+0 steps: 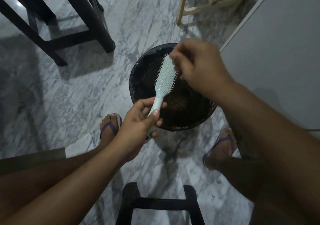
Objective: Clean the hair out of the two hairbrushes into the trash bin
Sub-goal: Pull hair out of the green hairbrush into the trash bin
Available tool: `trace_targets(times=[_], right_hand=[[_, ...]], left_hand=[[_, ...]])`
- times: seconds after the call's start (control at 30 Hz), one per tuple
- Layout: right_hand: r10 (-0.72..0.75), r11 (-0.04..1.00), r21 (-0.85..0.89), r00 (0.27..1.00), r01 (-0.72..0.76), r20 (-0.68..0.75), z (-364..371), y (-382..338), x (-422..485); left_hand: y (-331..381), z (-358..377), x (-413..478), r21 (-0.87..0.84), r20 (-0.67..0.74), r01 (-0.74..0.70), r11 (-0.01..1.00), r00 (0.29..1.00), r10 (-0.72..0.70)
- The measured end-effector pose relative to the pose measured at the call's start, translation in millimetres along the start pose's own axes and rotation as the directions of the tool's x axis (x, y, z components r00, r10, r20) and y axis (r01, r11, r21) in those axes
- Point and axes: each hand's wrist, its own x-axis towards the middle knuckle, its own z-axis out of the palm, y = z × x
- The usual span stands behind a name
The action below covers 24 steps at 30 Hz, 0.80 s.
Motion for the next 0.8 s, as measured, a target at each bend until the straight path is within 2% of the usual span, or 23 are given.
trace_targets(times=[0.13,0.2,0.27,0.33,0.4,0.57,0.63,0.7,0.77,0.8], right_hand=[[-0.009,0.997,0.079,0.978,0.026,-0.21,-32,7,14],[0.035,0.999,-0.031,0.988,-0.04,-0.149,-38,16,15],[0.071,0.98,-0.184,0.997,-0.075,-0.025,-32,22,10],[0.067,0.984,-0.171,0.996,-0.056,0.059,-19,18,2],[0.042,0.983,-0.182,0.996,-0.026,0.083,-9,14,-1],[0.131,0.91,-0.41,0.98,-0.059,0.149,-8,17,7],[0.164,0.911,-0.405,0.967,-0.073,0.194,-5,15,7],[0.116,0.925,-0.375,0.985,-0.061,0.126,-4,14,6],[0.032,0.946,-0.322,0.999,-0.044,-0.044,-7,12,6],[-0.002,0.96,-0.28,0.997,-0.022,-0.083,-9,8,7]], left_hand=[[3,0,1,-0.015,0.001,-0.022,1.0,1.0,0.022],[5,0,1,-0.02,-0.007,-0.036,0.999,0.999,0.036],[6,0,1,-0.006,-0.009,-0.05,0.999,0.999,0.05],[6,1,1,-0.001,-0.004,-0.052,0.999,0.999,0.052],[6,0,2,-0.007,0.001,-0.049,0.999,0.999,0.049],[6,-2,-1,0.061,0.042,-0.085,0.995,0.996,0.082],[7,-5,-2,0.084,0.043,-0.106,0.991,0.994,0.103],[8,-7,0,0.085,0.035,-0.114,0.99,0.993,0.111],[10,-7,1,0.073,0.022,-0.113,0.991,0.994,0.111],[10,-6,1,0.066,0.017,-0.112,0.991,0.994,0.111]])
